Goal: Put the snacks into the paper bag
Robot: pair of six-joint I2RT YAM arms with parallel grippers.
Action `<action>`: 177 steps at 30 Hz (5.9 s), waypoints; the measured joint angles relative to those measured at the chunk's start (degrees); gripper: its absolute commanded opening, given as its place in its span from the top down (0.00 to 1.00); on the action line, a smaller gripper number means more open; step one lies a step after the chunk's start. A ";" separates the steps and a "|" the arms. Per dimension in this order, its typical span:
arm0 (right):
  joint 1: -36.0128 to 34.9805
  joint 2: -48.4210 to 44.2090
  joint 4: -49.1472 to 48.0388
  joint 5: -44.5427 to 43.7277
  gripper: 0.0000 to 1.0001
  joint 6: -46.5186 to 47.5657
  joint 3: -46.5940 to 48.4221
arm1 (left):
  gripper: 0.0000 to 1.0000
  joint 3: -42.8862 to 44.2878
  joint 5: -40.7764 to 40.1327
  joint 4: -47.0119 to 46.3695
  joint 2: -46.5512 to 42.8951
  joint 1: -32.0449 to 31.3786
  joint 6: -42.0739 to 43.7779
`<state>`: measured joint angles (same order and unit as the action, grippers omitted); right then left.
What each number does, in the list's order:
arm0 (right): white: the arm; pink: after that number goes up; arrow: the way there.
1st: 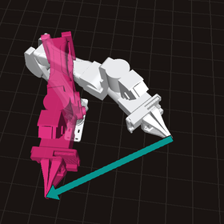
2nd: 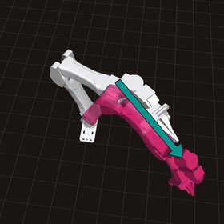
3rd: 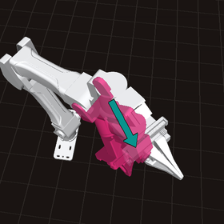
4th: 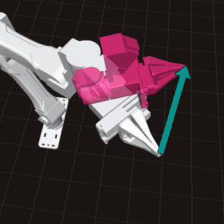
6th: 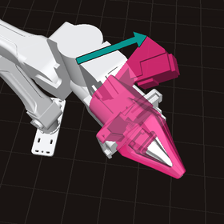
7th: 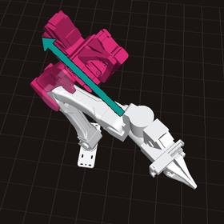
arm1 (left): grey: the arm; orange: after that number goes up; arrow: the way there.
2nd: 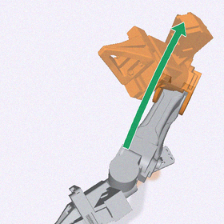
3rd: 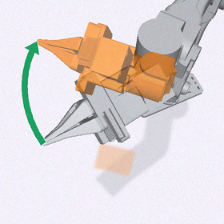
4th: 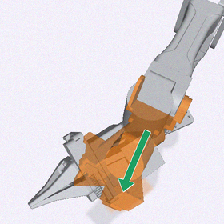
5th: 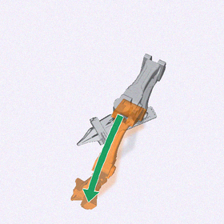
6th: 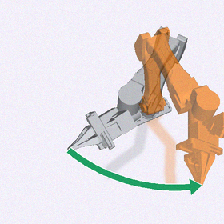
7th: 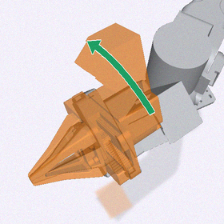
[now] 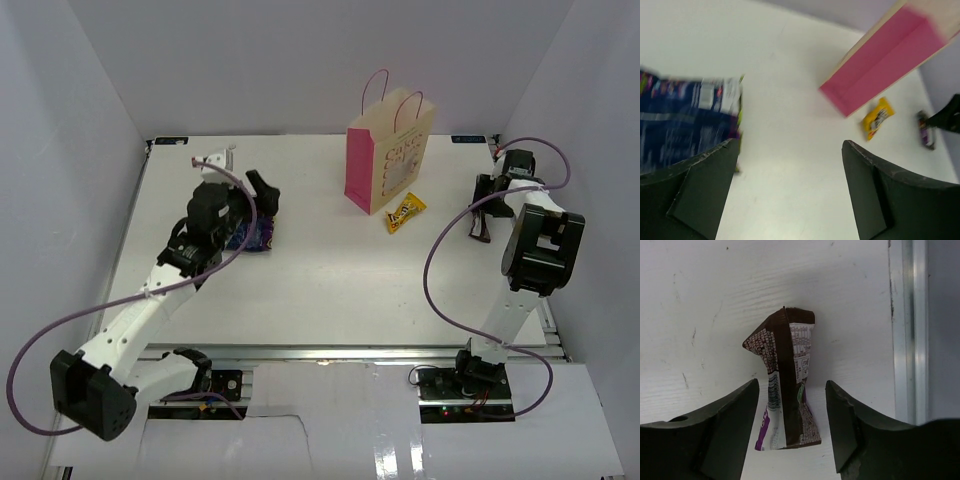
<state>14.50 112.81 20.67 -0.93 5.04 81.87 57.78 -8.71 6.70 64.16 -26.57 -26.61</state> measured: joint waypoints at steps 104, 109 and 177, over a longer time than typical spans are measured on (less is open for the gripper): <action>2.32 -31.89 -9.62 52.24 0.16 19.41 -21.79 | 0.03 43.36 -15.26 33.22 58.66 2.12 7.10; 2.89 -32.54 -9.66 52.63 0.16 19.37 -22.64 | 0.06 46.42 -24.11 36.57 64.89 0.07 7.32; -20.63 -35.23 15.32 59.95 0.14 57.42 -15.69 | 1.00 67.91 40.41 18.49 41.33 5.46 0.50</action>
<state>-6.13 77.58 35.99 59.02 62.46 66.17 125.69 31.70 25.19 105.49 -21.10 -26.11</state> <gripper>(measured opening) 0.862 0.492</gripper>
